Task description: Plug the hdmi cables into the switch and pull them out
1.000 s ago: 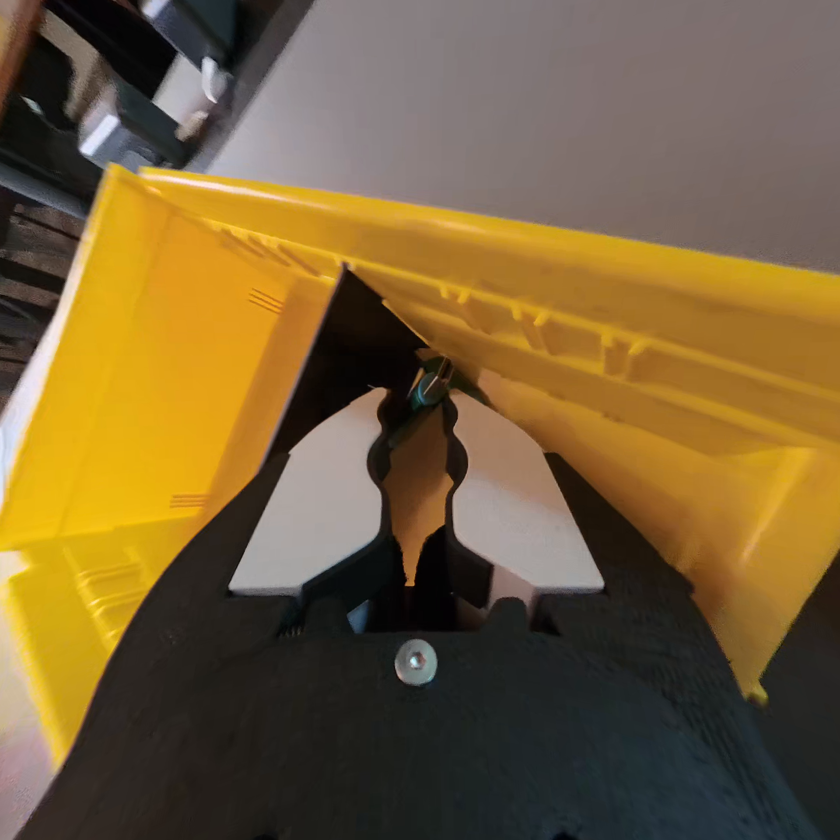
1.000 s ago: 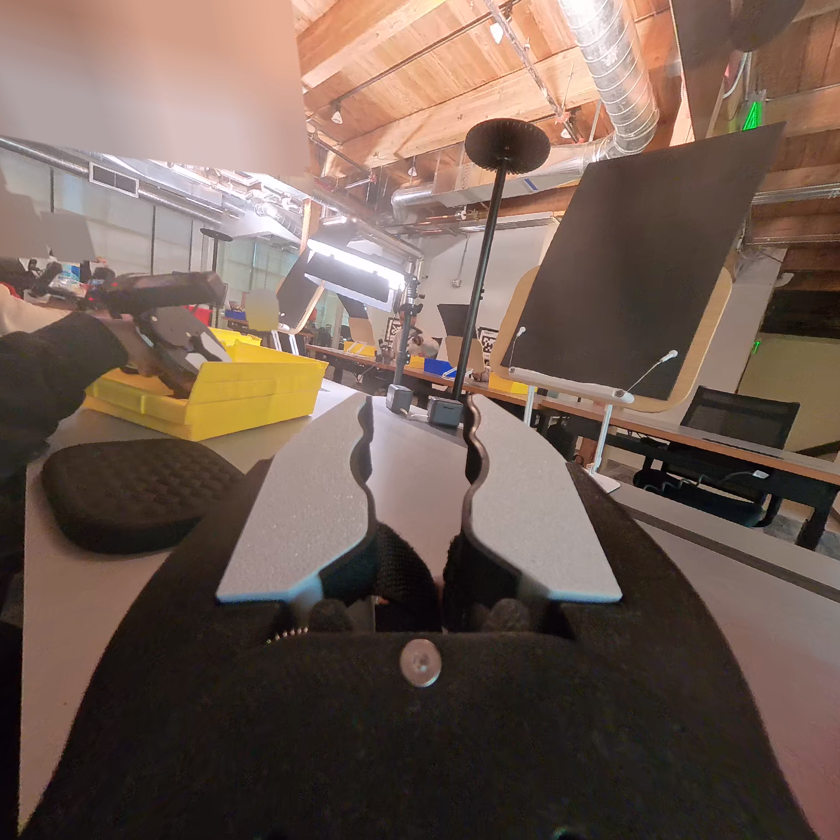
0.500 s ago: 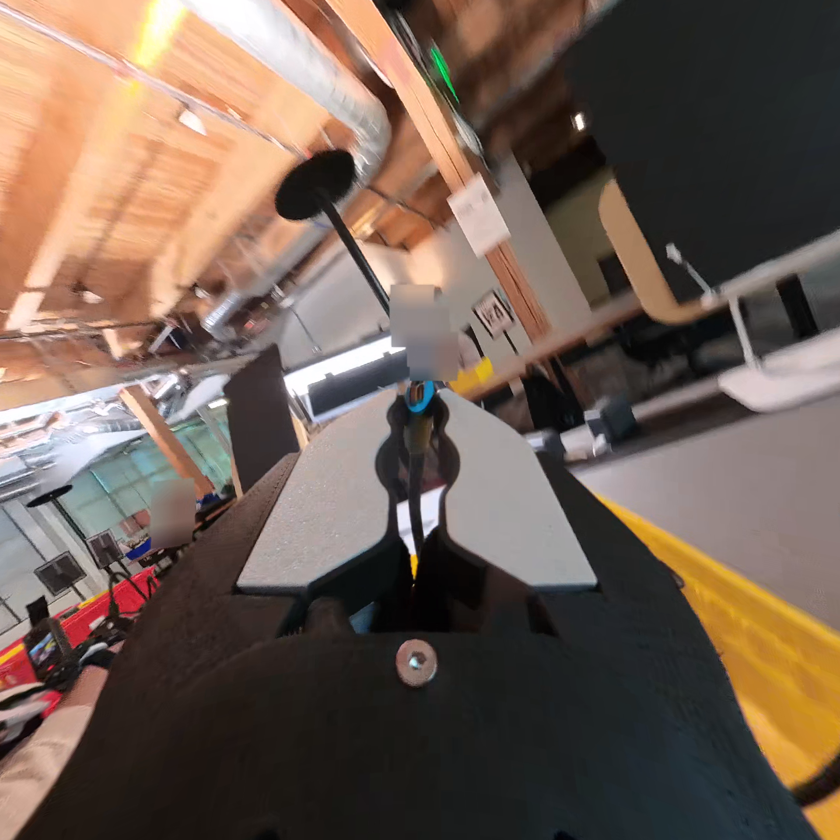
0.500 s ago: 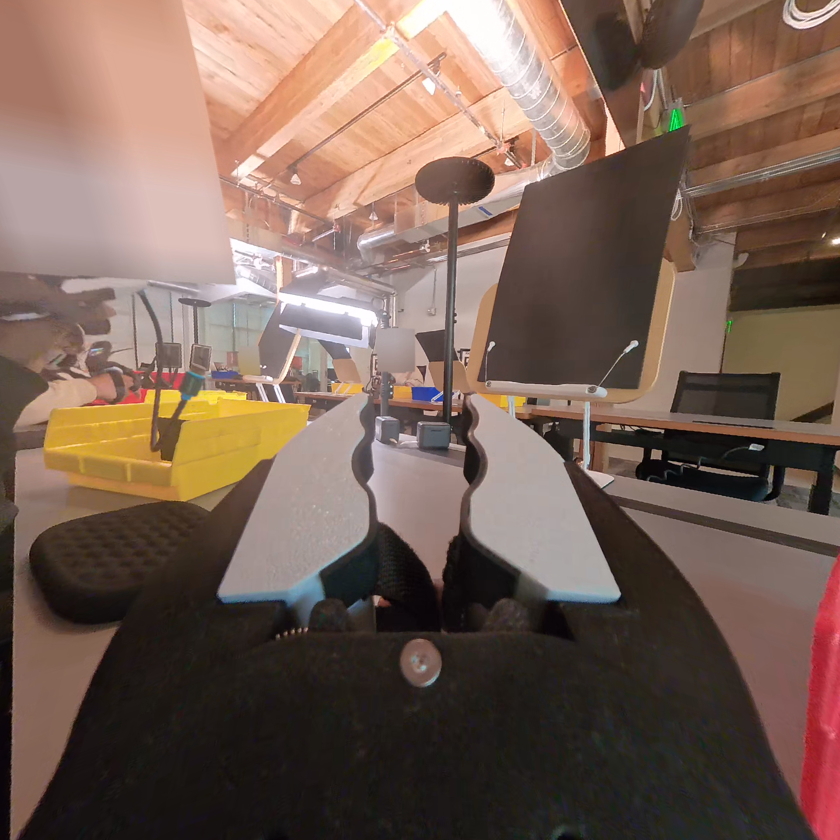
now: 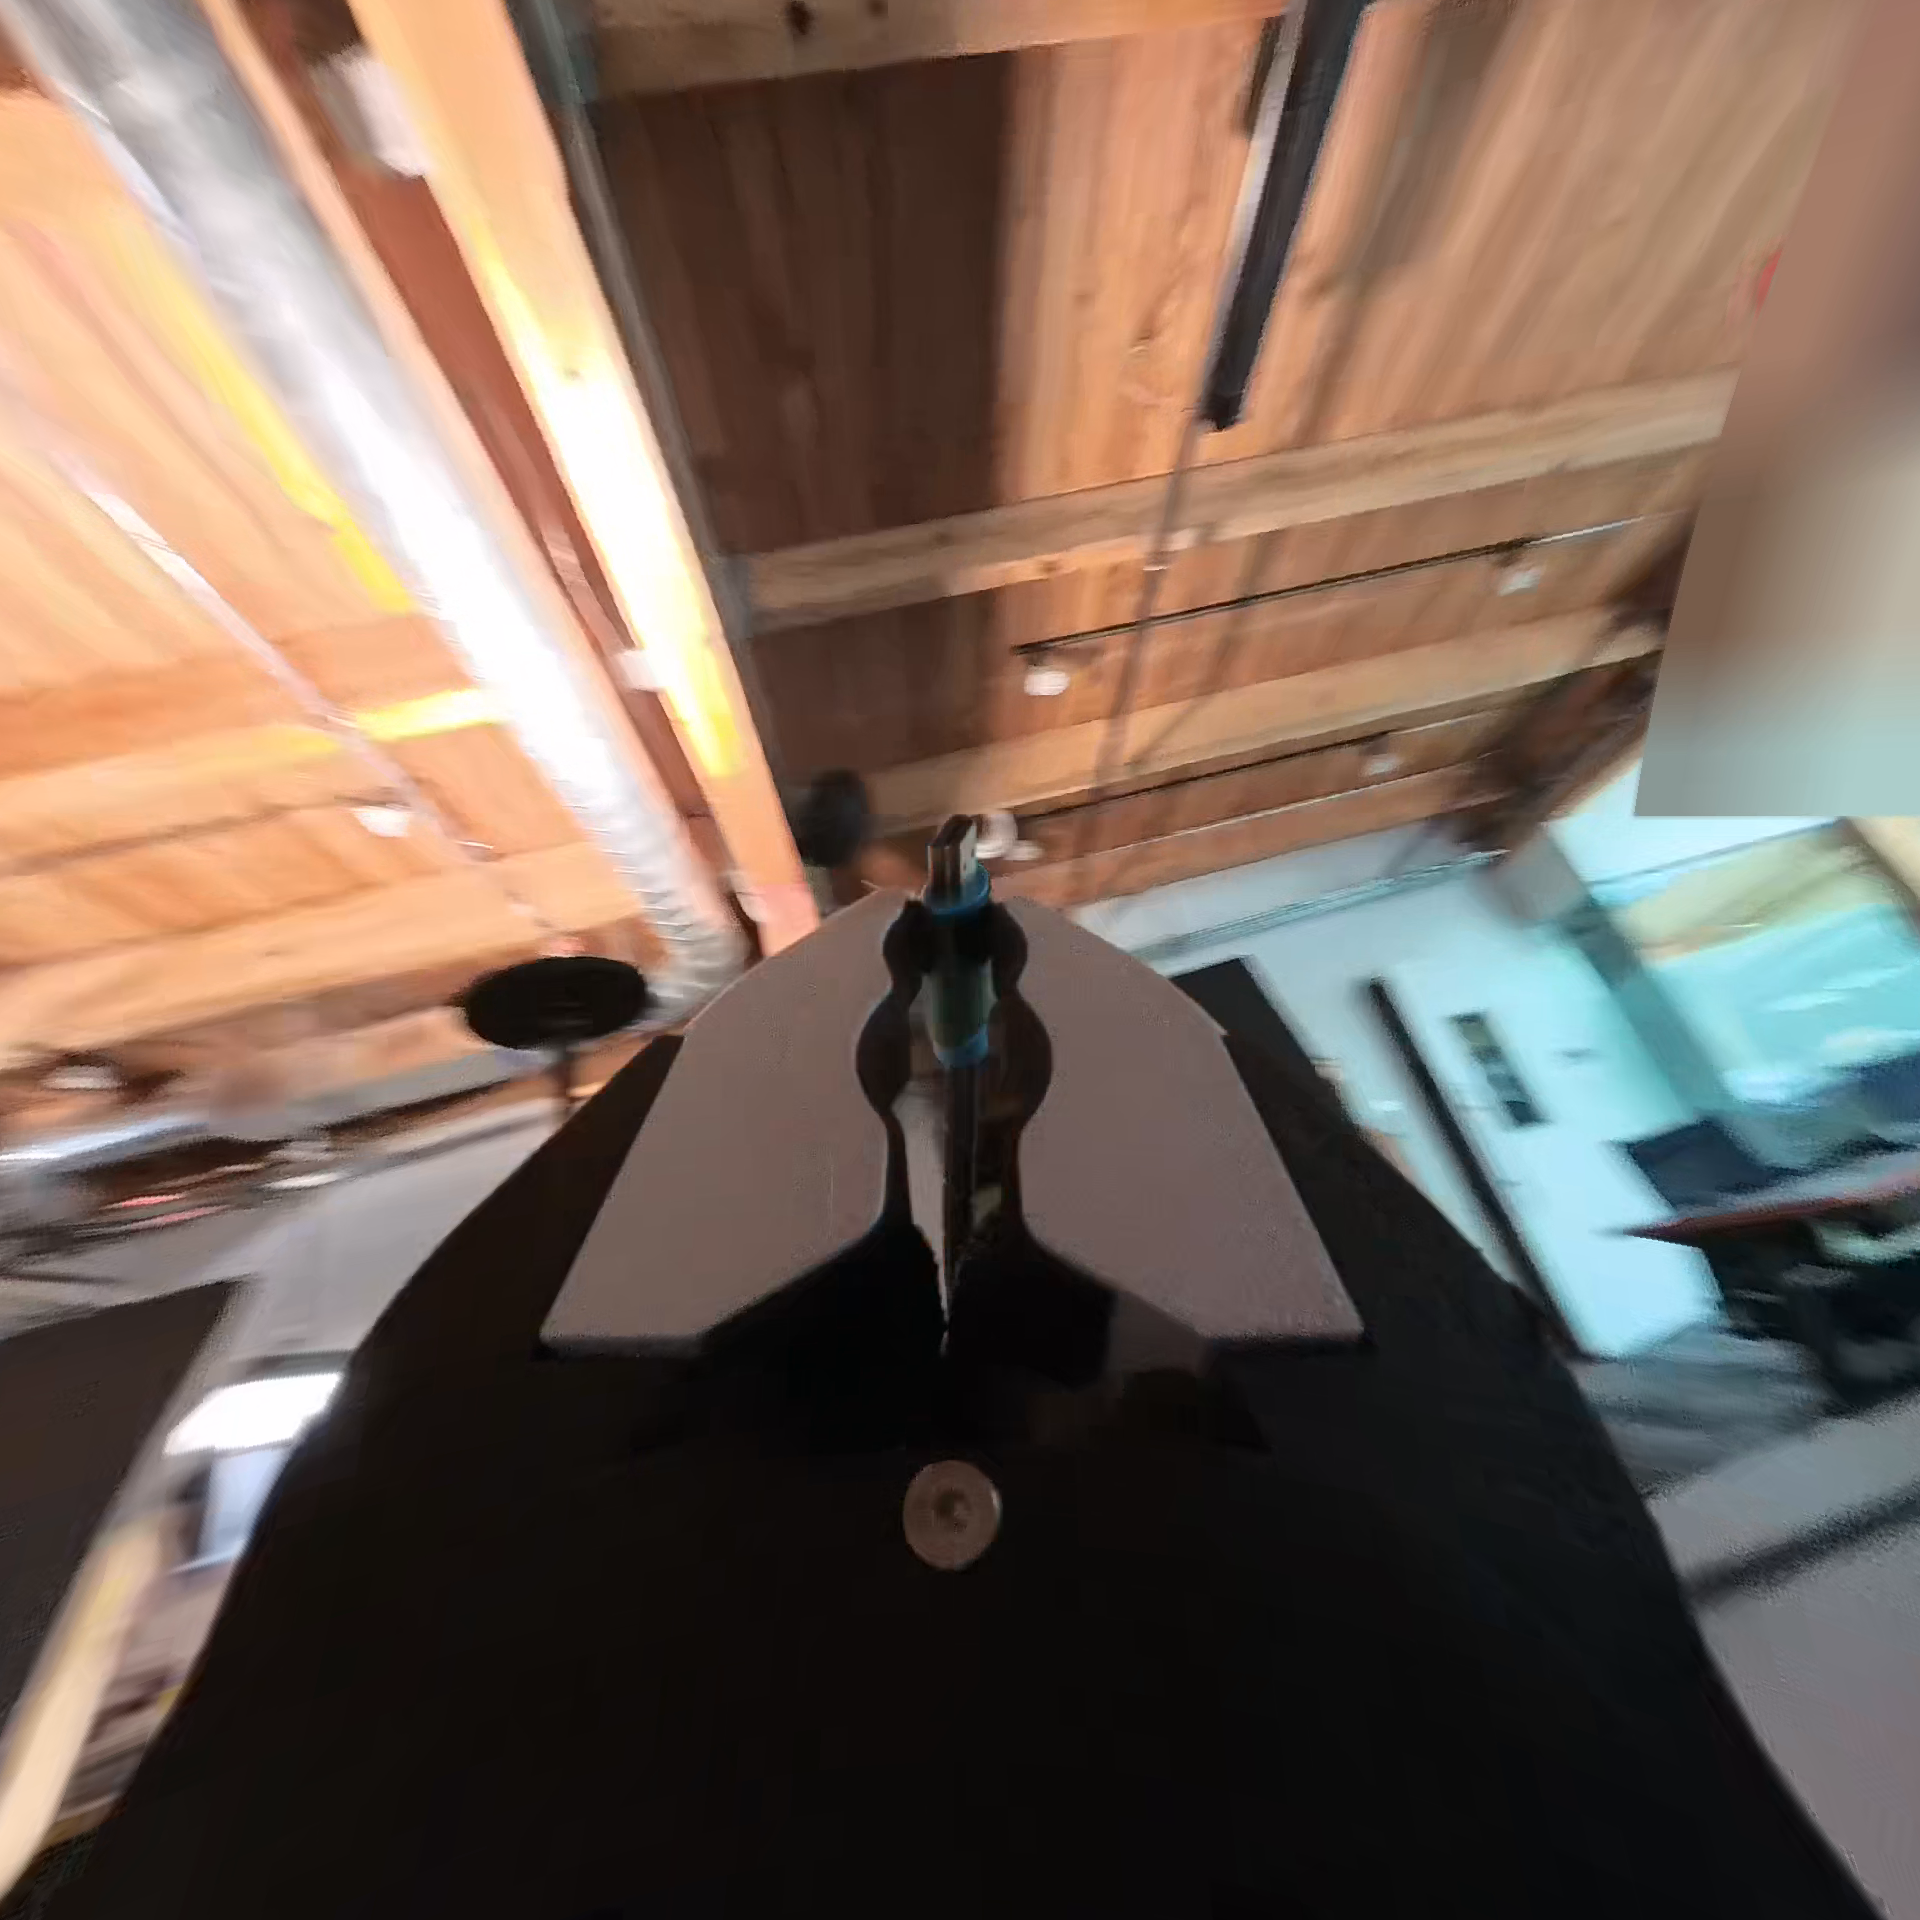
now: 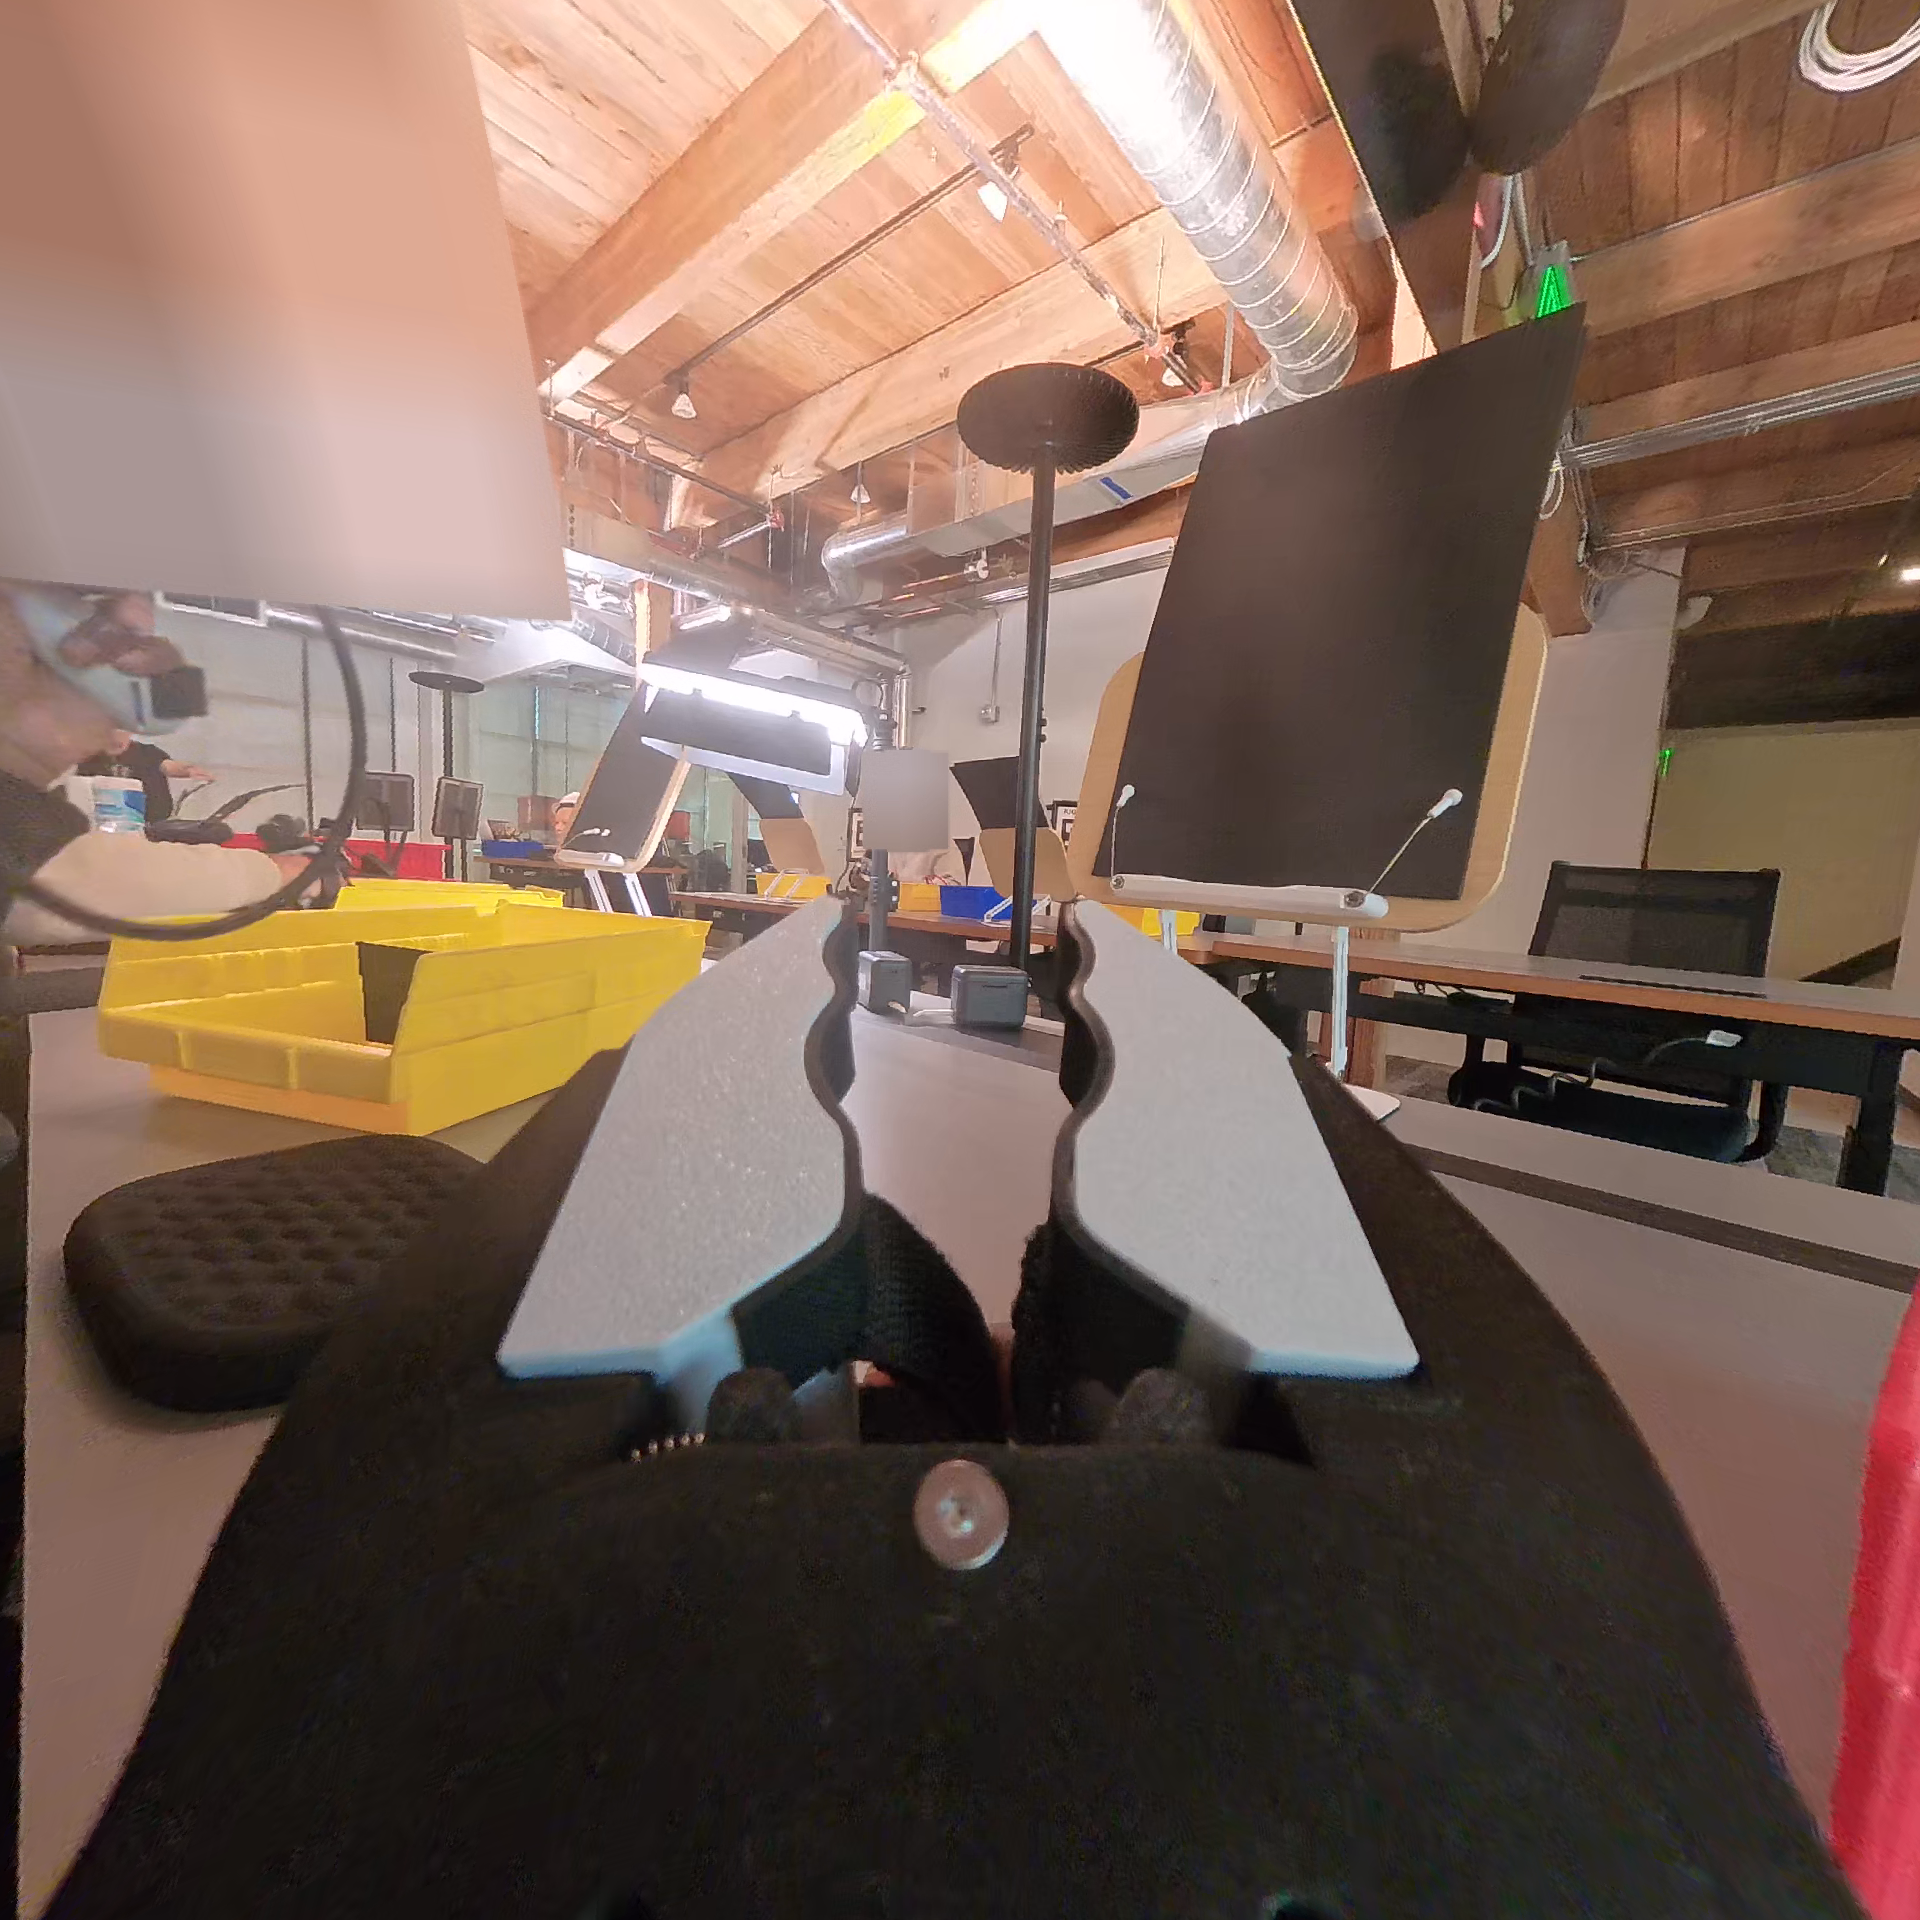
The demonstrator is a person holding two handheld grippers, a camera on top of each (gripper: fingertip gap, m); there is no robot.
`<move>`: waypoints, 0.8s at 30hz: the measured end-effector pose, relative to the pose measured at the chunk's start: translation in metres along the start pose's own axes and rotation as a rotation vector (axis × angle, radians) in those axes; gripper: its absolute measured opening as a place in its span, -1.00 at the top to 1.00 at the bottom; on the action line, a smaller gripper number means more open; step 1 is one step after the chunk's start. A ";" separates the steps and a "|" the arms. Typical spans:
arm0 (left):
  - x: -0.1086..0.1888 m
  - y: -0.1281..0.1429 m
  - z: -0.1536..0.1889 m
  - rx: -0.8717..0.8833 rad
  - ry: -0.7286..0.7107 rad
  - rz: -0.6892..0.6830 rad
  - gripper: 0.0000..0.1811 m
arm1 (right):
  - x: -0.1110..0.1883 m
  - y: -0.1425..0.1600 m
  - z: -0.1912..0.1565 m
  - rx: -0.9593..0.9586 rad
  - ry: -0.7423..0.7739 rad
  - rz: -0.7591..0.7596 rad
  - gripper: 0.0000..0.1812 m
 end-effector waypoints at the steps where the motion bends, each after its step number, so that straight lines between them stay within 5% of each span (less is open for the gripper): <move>1: -0.003 0.006 0.009 0.078 0.068 -0.014 0.88 | 0.000 0.000 -0.001 0.002 -0.005 -0.003 0.60; 6: -0.012 0.037 0.059 0.253 0.338 -0.048 0.88 | -0.001 0.003 -0.008 0.030 -0.067 -0.031 0.60; 11: -0.001 0.082 0.136 0.412 0.757 -0.253 0.88 | -0.002 0.007 -0.017 0.077 -0.138 -0.066 0.59; 16: 0.019 0.120 0.207 0.533 1.010 -0.379 0.88 | -0.005 0.011 -0.027 0.144 -0.179 -0.118 0.59; 24: 0.053 0.127 0.260 0.658 1.302 -0.510 0.88 | -0.021 0.015 -0.064 -0.030 -0.290 -0.084 0.65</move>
Point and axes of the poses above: each gripper's, where its closed fingertips meet, x back along the fingers, y out of its underside, z = x × y across the jaws, the point moved 6 cm from there along x, back along the fingers, and after that the axes turned 14 degrees about z, right-handed, at the moved point
